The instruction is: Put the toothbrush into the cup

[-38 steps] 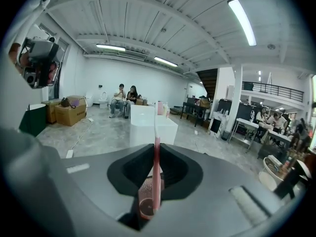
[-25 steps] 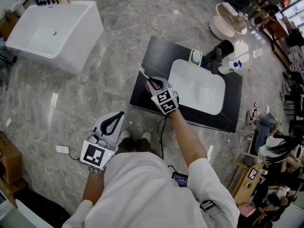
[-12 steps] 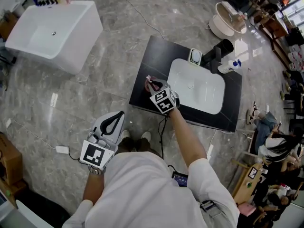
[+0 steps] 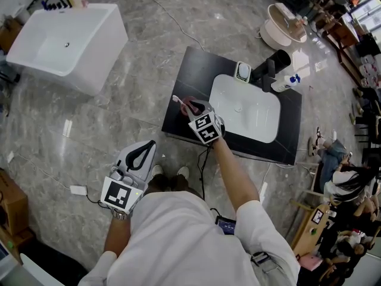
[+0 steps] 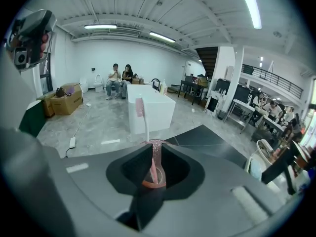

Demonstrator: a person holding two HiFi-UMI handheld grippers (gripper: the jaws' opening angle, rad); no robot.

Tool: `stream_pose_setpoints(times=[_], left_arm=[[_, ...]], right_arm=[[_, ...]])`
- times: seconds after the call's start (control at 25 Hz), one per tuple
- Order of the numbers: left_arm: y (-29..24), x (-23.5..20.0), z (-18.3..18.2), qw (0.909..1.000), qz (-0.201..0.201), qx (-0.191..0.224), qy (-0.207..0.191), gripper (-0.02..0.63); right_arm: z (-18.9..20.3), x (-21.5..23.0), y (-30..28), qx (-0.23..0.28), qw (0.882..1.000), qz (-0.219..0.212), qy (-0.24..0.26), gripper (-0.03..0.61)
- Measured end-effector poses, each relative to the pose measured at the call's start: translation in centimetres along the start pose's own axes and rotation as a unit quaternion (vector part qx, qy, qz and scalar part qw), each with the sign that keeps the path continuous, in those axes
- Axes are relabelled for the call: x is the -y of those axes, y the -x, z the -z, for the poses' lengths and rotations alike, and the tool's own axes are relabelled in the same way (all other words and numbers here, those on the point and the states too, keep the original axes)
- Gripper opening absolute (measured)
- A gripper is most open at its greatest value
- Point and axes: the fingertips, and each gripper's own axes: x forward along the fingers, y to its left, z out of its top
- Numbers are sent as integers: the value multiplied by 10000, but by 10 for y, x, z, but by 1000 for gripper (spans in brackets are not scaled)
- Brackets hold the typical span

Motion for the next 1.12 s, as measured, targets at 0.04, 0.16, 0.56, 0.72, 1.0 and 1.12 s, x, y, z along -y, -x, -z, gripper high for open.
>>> stream_pose_setpoints(times=[0.04, 0.16, 0.56, 0.72, 1.0, 1.12], left_arm=[[1, 0, 0, 10000, 6, 8, -1, 2], [2, 1, 0, 10000, 28, 34, -5, 2], [1, 6, -7, 9997, 199, 123, -65, 2], [-2, 8, -10, 9995, 289, 123, -86, 2], [-5, 12, -17, 9988, 424, 172, -158, 2], [-6, 17, -17, 9985, 489, 126, -207, 2]], right_arm=[[-2, -1, 3, 44, 10000, 17, -1, 67], [-7, -4, 14, 224, 9997, 86, -34, 58], [-32, -17, 92, 1205, 9904, 500, -460, 12], [-45, -18, 138, 1676, 9810, 714, -664, 12], [-85, -29, 228, 2456, 9617, 892, -831, 12], [-106, -36, 264, 2854, 9498, 907, -909, 12]])
